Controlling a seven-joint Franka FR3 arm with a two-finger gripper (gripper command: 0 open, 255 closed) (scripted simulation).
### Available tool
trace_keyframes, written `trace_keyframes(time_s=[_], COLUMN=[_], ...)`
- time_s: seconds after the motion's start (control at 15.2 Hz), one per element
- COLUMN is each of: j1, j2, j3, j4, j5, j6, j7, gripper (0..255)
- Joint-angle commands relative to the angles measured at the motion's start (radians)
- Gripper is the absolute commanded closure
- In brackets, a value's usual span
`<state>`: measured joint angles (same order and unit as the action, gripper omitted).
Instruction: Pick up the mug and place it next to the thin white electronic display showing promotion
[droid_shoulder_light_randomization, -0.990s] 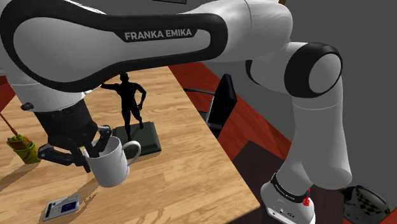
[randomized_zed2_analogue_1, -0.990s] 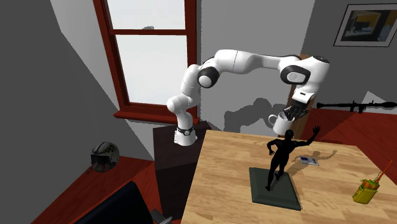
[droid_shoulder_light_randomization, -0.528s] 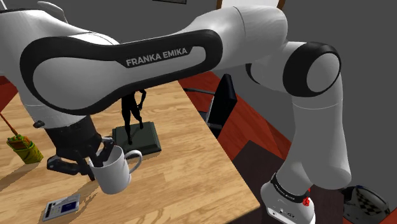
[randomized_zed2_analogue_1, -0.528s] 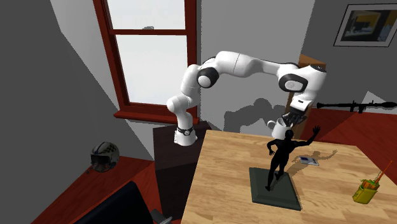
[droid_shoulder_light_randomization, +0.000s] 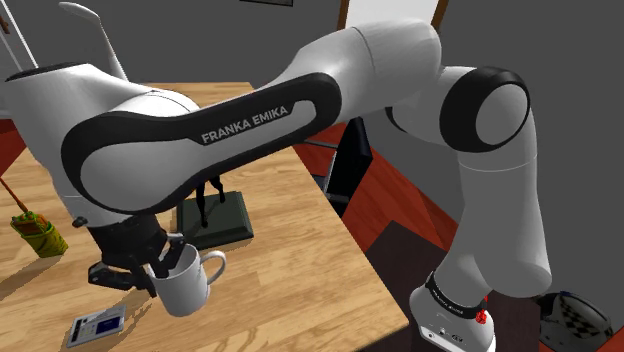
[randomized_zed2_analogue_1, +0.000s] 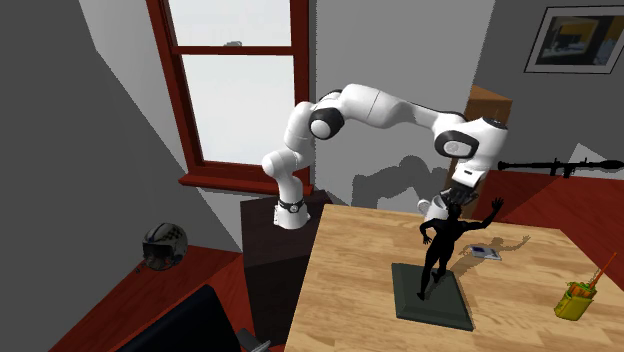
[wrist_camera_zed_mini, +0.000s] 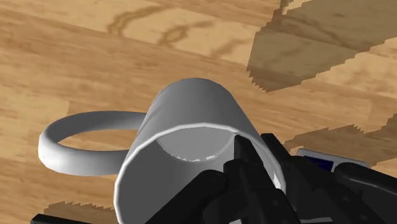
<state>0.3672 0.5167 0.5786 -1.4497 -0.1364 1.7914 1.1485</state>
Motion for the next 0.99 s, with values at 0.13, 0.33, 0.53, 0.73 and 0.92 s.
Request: trace_keyframes(time_s=[0.13, 0.33, 0.53, 0.73, 0.92], j1=[0.000, 0.000, 0.001, 0.002, 0.002], j2=[0.014, 0.025, 0.038, 0.044, 0.044], j3=[-0.005, -0.009, -0.013, -0.015, -0.015], j4=[-0.034, -0.059, -0.080, -0.089, -0.089], j5=[-0.007, -0.013, -0.020, -0.023, -0.023], j6=[0.046, 0.081, 0.114, 0.128, 0.128], j7=[0.001, 0.002, 0.003, 0.004, 0.004], gripper=[255, 255, 255, 255, 255])
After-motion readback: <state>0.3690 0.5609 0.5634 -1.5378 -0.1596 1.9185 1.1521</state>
